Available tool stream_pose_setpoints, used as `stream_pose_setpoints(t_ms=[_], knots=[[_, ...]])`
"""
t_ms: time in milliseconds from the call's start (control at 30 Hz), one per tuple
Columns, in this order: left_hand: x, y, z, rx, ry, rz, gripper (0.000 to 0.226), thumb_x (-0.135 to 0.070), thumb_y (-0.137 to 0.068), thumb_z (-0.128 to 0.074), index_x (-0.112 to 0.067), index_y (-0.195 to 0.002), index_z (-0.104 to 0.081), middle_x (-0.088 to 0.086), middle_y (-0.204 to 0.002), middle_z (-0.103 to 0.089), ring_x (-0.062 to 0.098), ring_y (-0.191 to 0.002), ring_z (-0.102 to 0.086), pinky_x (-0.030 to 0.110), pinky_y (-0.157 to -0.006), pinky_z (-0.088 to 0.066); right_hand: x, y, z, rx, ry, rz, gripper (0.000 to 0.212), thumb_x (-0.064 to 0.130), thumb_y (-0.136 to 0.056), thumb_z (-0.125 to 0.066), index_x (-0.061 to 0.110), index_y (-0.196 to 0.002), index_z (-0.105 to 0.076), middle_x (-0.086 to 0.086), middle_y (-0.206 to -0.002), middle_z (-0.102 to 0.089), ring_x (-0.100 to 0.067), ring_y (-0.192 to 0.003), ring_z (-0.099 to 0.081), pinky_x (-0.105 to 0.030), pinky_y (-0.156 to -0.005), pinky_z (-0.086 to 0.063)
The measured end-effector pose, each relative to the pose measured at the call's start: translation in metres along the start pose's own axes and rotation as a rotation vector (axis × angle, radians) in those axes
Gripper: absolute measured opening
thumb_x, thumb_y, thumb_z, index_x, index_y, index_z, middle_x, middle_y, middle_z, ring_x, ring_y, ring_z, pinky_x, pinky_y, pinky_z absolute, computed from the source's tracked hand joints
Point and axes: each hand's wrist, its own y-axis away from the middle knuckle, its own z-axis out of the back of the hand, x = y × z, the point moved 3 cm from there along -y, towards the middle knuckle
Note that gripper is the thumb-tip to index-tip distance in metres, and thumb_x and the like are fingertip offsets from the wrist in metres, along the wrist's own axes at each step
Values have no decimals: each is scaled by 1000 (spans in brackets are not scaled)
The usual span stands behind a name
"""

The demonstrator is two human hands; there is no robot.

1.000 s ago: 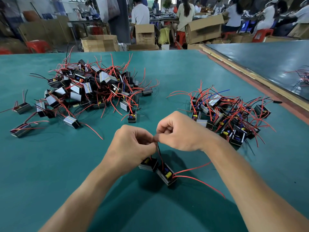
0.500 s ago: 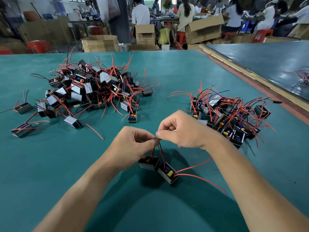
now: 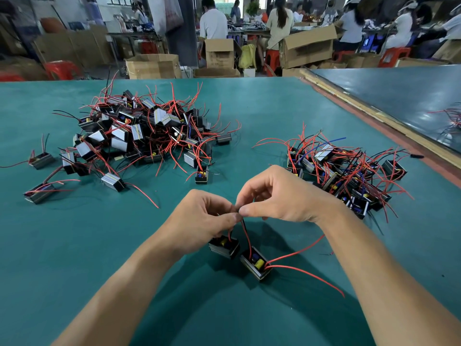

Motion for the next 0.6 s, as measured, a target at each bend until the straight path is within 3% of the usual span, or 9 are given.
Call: stream_pose_setpoints(t_ms=[100, 200, 267, 500, 600], knots=[[1, 1, -1, 0, -7, -3, 19, -17, -87, -73, -18, -68, -75, 4, -59, -60, 20, -59, -45, 35, -60, -37, 0, 0, -2, 0, 16, 2, 11, 8, -84, -76, 17, -78, -75, 7, -59, -64, -2, -53, -50, -17, -53, -41], [2, 1, -2, -30, 8, 6, 13, -16, -85, -74, -13, -73, -76, 3, -58, -62, 19, -57, -47, 34, -58, -38, 0, -1, -3, -28, 54, -28, 10, 12, -85, -75, 12, -75, -74, -12, -66, -67, -8, -57, -50, -24, -56, -41], [2, 1, -3, -56, 7, 15, 10, -14, -82, -73, -14, -73, -78, 4, -58, -64, 18, -57, -50, 31, -58, -39, 0, -2, -3, -51, 89, -58, 14, 13, -86, -73, 11, -73, -72, -14, -68, -67, -10, -58, -50, -28, -58, -41], [-3, 2, -9, -95, 7, -57, 11, -16, -82, -76, -19, -71, -78, 11, -60, -65, 16, -56, -47, 32, -57, -39, -6, -2, -2, -65, 124, -224, 17, 12, -83, -67, 6, -68, -68, 9, -47, -41, -7, -47, -31, -22, -48, -27], [-2, 2, -7, -116, -4, -49, 11, -16, -83, -75, -18, -73, -77, 6, -59, -63, 15, -55, -46, 31, -56, -39, -3, -2, -1, -85, 71, -155, 14, 10, -84, -71, 10, -70, -70, 8, -55, -56, -4, -50, -43, -17, -51, -35]])
